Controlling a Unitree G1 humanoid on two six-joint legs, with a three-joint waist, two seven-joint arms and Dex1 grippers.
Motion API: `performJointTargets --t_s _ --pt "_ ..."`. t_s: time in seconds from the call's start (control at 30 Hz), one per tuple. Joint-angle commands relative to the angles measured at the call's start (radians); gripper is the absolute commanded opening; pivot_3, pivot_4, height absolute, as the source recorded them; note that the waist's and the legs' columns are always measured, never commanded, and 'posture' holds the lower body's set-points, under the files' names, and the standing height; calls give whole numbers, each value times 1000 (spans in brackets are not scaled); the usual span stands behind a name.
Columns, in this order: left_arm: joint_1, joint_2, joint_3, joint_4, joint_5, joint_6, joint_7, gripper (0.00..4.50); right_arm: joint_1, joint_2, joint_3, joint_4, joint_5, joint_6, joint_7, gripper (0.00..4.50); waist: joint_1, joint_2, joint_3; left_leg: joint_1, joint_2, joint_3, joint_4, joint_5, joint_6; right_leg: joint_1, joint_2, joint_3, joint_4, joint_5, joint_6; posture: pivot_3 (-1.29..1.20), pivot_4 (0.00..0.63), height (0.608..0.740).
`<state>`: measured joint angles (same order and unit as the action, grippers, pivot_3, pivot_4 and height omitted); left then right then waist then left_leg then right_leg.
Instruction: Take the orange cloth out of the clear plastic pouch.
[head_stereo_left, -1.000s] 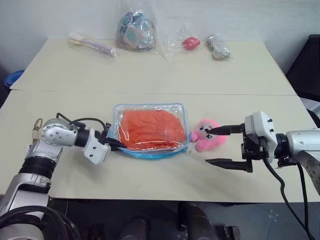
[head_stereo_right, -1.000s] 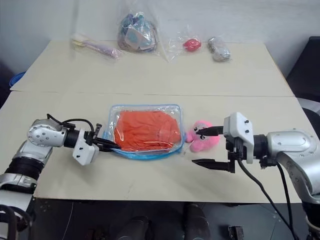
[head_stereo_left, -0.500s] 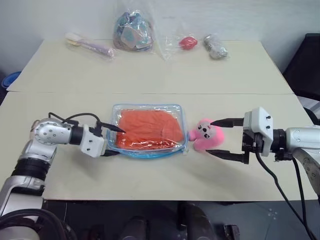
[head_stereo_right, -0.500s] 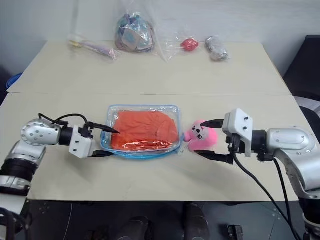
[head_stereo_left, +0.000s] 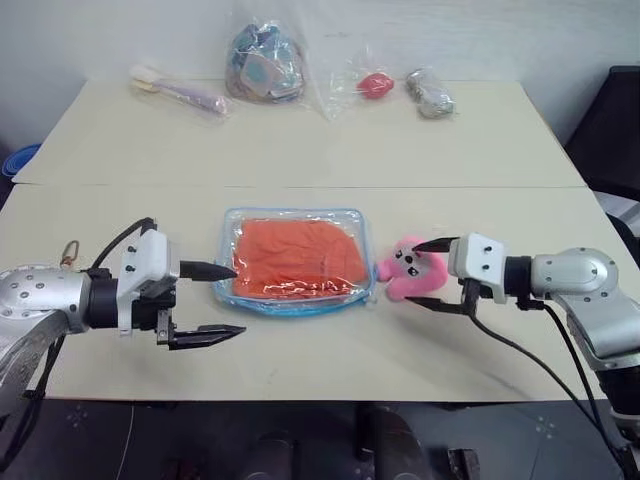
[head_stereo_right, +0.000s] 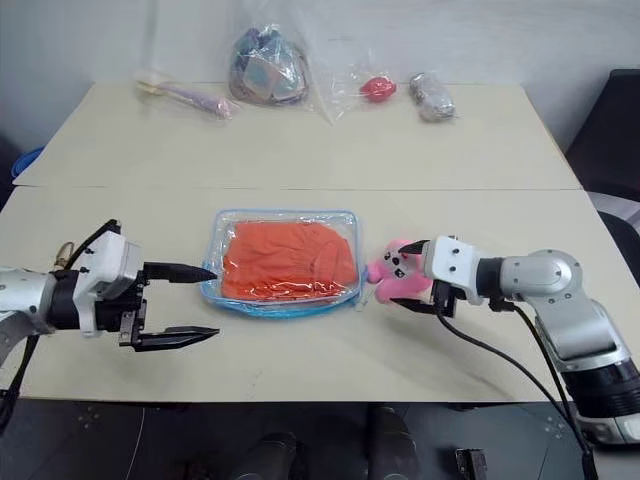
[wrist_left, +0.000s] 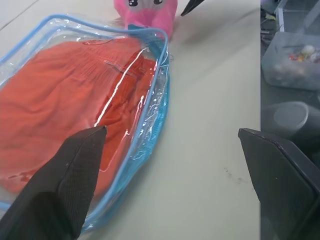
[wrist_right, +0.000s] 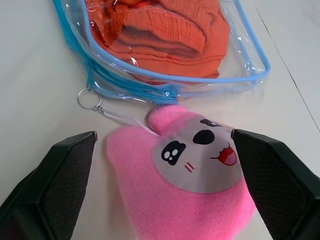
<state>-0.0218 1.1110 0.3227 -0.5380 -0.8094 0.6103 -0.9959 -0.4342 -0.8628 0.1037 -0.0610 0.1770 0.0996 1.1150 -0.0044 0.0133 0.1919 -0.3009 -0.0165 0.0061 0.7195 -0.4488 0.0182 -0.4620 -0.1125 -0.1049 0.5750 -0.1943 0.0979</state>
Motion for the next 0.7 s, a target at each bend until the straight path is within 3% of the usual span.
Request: performJointTargets --t_s 0.03,0.13,0.33,0.43,0.53,0.6,0.7 --pt "26 -4 96 -137 -73 49 32 4475 -49 6 47 104 -79 -113 25 4500 -1 0 0 0 0 0 0 0 0 0 0 0 0 0 0 0 150 740" --pt "-19 -24 100 -163 -103 71 91 4500 -69 6 69 178 -117 -177 40 3893 2 0 0 1 -1 1 0 0 -1 0 0 0 0 0 -1 0 150 740" --pt "-102 -40 73 -133 -86 75 133 4500 -72 12 53 199 -96 -186 66 1956 -1 0 0 1 -3 1 0 0 -2 1 1 0 0 0 -1 0 150 740" --pt "-141 -46 61 -118 -91 78 140 4500 -46 -14 24 150 -60 -138 87 1193 2 0 0 1 -3 1 0 0 -2 1 1 0 0 0 -1 0 150 740" --pt "-165 -54 26 -94 -50 56 130 4500 22 -63 -38 26 35 28 113 319 5 1 0 0 -2 1 0 0 -2 1 0 -1 0 0 -1 0 150 740" --pt "-179 -61 7 -80 -34 47 126 4500 80 -101 -77 -76 113 147 133 59 7 1 0 0 -3 0 0 0 -2 1 -1 -2 0 0 -1 0 150 740" --pt "-206 -75 -21 -59 -21 36 115 4500 198 -151 -139 -267 240 297 151 59 7 1 0 -1 -3 0 0 0 -2 1 0 -2 0 0 -1 0 150 740"
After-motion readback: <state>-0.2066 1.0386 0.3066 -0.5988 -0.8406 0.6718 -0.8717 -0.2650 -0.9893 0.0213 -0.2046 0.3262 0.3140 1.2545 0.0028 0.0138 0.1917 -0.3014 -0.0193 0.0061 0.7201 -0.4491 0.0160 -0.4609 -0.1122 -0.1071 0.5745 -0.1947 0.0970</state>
